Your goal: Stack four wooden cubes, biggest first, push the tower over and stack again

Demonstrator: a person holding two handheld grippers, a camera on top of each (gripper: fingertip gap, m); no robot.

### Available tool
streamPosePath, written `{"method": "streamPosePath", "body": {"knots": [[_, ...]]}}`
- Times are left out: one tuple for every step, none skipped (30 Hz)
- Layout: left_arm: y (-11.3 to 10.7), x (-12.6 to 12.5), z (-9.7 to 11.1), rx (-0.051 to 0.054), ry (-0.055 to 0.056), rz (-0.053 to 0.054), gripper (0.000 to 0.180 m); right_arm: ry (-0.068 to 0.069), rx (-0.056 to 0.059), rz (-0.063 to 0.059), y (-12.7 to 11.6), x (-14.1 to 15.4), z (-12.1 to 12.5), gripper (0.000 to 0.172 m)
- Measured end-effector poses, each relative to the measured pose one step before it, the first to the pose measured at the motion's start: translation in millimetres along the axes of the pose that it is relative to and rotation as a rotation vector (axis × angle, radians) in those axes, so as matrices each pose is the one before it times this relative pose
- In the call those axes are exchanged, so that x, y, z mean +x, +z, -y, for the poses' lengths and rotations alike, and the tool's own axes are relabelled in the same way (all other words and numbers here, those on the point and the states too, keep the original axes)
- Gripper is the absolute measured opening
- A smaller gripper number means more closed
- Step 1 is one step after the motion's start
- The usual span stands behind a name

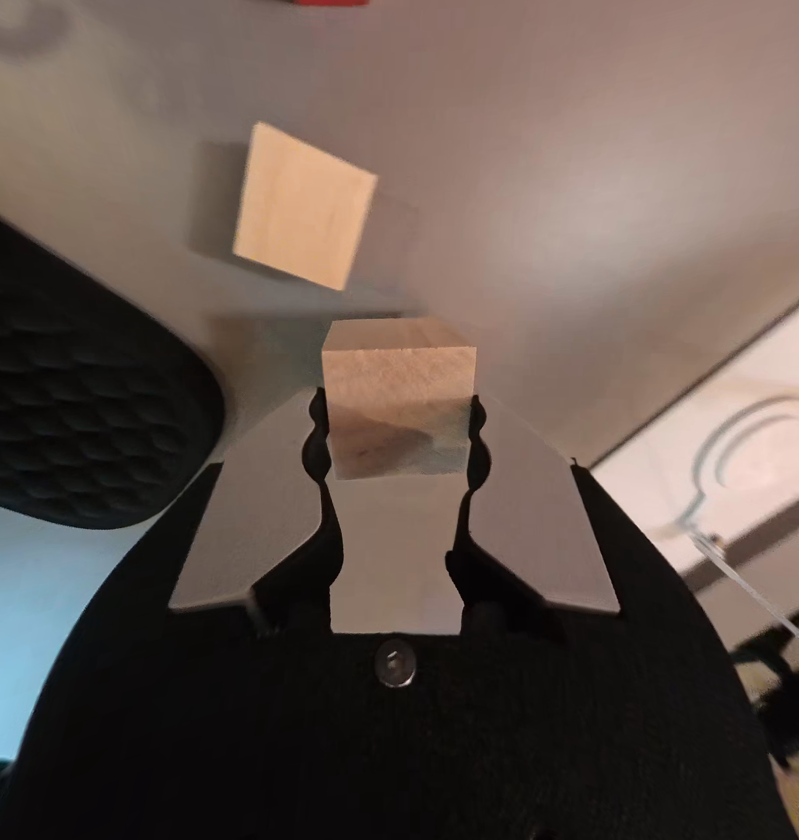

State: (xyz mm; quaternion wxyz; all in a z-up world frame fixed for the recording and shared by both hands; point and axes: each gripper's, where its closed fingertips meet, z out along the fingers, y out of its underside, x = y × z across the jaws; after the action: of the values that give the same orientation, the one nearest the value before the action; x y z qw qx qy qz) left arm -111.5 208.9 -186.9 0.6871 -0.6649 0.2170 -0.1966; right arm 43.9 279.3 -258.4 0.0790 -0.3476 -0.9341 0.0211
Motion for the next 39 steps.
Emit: {"method": "streamPosePath", "body": {"knots": [[0.24, 0.14, -0.41, -0.0033, 0.0047, 0.0031, 0.146, 0.0214, 0.0073, -0.0298, -8.99, 9.46, 2.09, 0.059], [0.29, 0.64, -0.45, -0.0038, 0.0075, 0.0001, 0.146, 0.0245, 0.0117, -0.0265, -8.84, 9.74, 4.83, 0.059], [0.31, 0.41, -0.55, -0.0046, 0.0068, 0.0019, 0.146, 0.0270, 0.0135, -0.0292, -8.05, 10.44, 7.38, 0.059], [0.41, 0.40, -0.67, -0.0047, 0.0055, 0.0012, 0.146, 0.0253, 0.0130, -0.0203, -6.44, 9.25, 9.21, 0.059], [0.30, 0.57, -0.56, -0.0046, 0.0049, -0.0011, 0.146, 0.0227, 0.0123, -0.0094, -4.34, 7.51, 10.70, 0.059], [0.31, 0.46, -0.53, -0.0041, 0.0015, -0.0029, 0.146, 0.0180, 0.0088, -0.0021, -1.95, 5.89, 11.25, 0.059], [0.28, -0.08, -0.28, -0.0027, -0.0035, -0.0018, 0.146, 0.0112, 0.0006, 0.0035, 0.44, 4.44, 10.75, 0.059], [0.12, 0.11, -0.38, -0.0025, -0.0043, -0.0047, 0.146, 0.0043, -0.0054, 0.0060, 2.29, 3.41, 10.17, 0.059], [0.00, 0.21, -0.27, -0.0018, -0.0041, -0.0047, 0.146, -0.0011, -0.0089, 0.0124, 3.81, 2.07, 9.63, 0.059], [-0.20, 0.18, 0.17, 0.0016, -0.0039, -0.0041, 0.146, -0.0063, -0.0082, 0.0148, 4.96, 1.30, 9.09, 0.059], [-0.30, 0.41, 0.41, 0.0034, -0.0029, -0.0061, 0.146, -0.0096, -0.0078, 0.0152, 5.68, 1.06, 8.57, 0.059], [-0.46, 0.47, 0.48, 0.0046, -0.0022, -0.0057, 0.146, -0.0099, -0.0082, 0.0150, 6.27, 1.14, 7.48, 0.059], [-0.71, 0.18, 0.80, 0.0071, -0.0028, -0.0036, 0.146, -0.0084, -0.0095, 0.0142, 6.83, 1.31, 6.32, 0.059], [-0.65, -0.11, 0.87, 0.0068, -0.0035, -0.0014, 0.146, -0.0090, -0.0119, 0.0124, 7.01, 1.72, 4.99, 0.059], [-0.63, -0.19, 0.65, 0.0059, -0.0029, -0.0016, 0.146, -0.0119, -0.0101, 0.0123, 7.06, 1.26, 4.11, 0.059], [-0.61, 0.26, 0.65, 0.0058, -0.0022, -0.0037, 0.146, -0.0155, -0.0066, 0.0145, 6.73, 0.83, 3.45, 0.059], [-0.46, 0.17, 0.57, 0.0051, -0.0016, -0.0025, 0.146, -0.0177, -0.0010, 0.0131, 6.20, 0.81, 3.21, 0.059], [-0.31, 0.15, 0.32, 0.0024, -0.0004, -0.0020, 0.146, -0.0149, -0.0002, 0.0112, 5.61, 0.82, 2.30, 0.059], [-0.16, 0.29, 0.02, 0.0009, 0.0001, -0.0020, 0.146, -0.0121, -0.0019, 0.0112, 4.99, 0.74, 1.25, 0.059], [0.09, 0.13, -0.09, -0.0007, 0.0005, -0.0011, 0.146, -0.0094, -0.0005, 0.0089, 4.22, 0.84, 0.96, 0.059], [0.23, 0.35, -0.41, -0.0031, 0.0020, -0.0016, 0.146, -0.0054, -0.0020, 0.0052, 3.48, 1.32, 0.45, 0.059], [0.24, 0.29, -0.36, -0.0028, 0.0029, -0.0006, 0.146, -0.0050, -0.0021, 0.0022, 2.71, 1.33, 0.24, 0.059], [0.12, 0.26, -0.17, -0.0014, 0.0028, 0.0000, 0.146, -0.0033, -0.0008, 0.0008, 1.87, 1.37, 0.14, 0.059], [0.14, 0.20, -0.16, -0.0013, 0.0023, -0.0003, 0.146, -0.0013, 0.0009, 0.0010, 1.36, 1.09, 0.14, 0.059], [0.09, -0.03, -0.09, -0.0007, 0.0001, 0.0003, 0.146, -0.0025, 0.0021, 0.0015, 0.89, 0.63, 0.16, 0.059], [-0.09, -0.22, 0.11, 0.0010, -0.0027, 0.0003, 0.146, -0.0037, 0.0031, 0.0006, 0.70, 0.27, 0.06, 0.059], [-0.09, -0.55, 0.14, 0.0013, -0.0042, 0.0009, 0.146, -0.0044, 0.0047, -0.0007, 0.68, 0.27, 0.08, 0.059], [-0.11, -0.41, 0.10, 0.0010, -0.0048, 0.0001, 0.146, -0.0046, 0.0056, -0.0009, 0.79, -0.12, 0.08, 0.059], [-0.11, -0.41, 0.21, 0.0017, -0.0049, -0.0005, 0.146, -0.0043, 0.0042, 0.0016, 0.87, -0.70, -0.17, 0.059], [-0.12, -0.28, 0.24, 0.0019, -0.0041, -0.0008, 0.146, -0.0048, 0.0025, 0.0018, 1.04, -0.99, -0.26, 0.059], [-0.19, -0.27, 0.27, 0.0021, -0.0036, -0.0007, 0.146, -0.0049, 0.0009, -0.0006, 1.23, -0.69, -0.49, 0.059], [-0.22, -0.40, 0.22, 0.0025, -0.0040, -0.0001, 0.146, -0.0048, -0.0002, -0.0004, 1.23, -0.75, -0.78, 0.059], [-0.21, -0.25, 0.27, 0.0020, -0.0034, 0.0000, 0.146, -0.0039, -0.0019, -0.0018, 1.22, -0.50, -1.02, 0.059], [-0.05, -0.21, 0.10, 0.0007, -0.0013, 0.0000, 0.146, -0.0012, 0.0009, -0.0014, 1.13, -0.32, -0.81, 0.059], [-0.01, -0.02, -0.01, -0.0001, 0.0003, 0.0000, 0.146, 0.0035, 0.0118, -0.0005, -0.08, -0.16, 0.58, 0.059], [0.05, 0.28, -0.19, -0.0007, 0.0018, -0.0008, 0.146, 0.0143, 0.0159, 0.0038, -1.02, -0.31, 1.25, 0.059], [0.12, 0.31, -0.18, -0.0014, 0.0028, -0.0004, 0.146, 0.0192, 0.0167, -0.0027, -2.87, 0.32, 1.52, 0.065], [0.15, 0.11, -0.16, -0.0012, 0.0025, 0.0002, 0.146, 0.0135, 0.0106, -0.0124, -5.38, 0.61, 0.58, 0.073], [0.10, 0.21, -0.01, -0.0008, 0.0022, 0.0001, 0.146, 0.0080, 0.0080, -0.0213, -8.05, 0.62, -0.27, 0.077]]}}
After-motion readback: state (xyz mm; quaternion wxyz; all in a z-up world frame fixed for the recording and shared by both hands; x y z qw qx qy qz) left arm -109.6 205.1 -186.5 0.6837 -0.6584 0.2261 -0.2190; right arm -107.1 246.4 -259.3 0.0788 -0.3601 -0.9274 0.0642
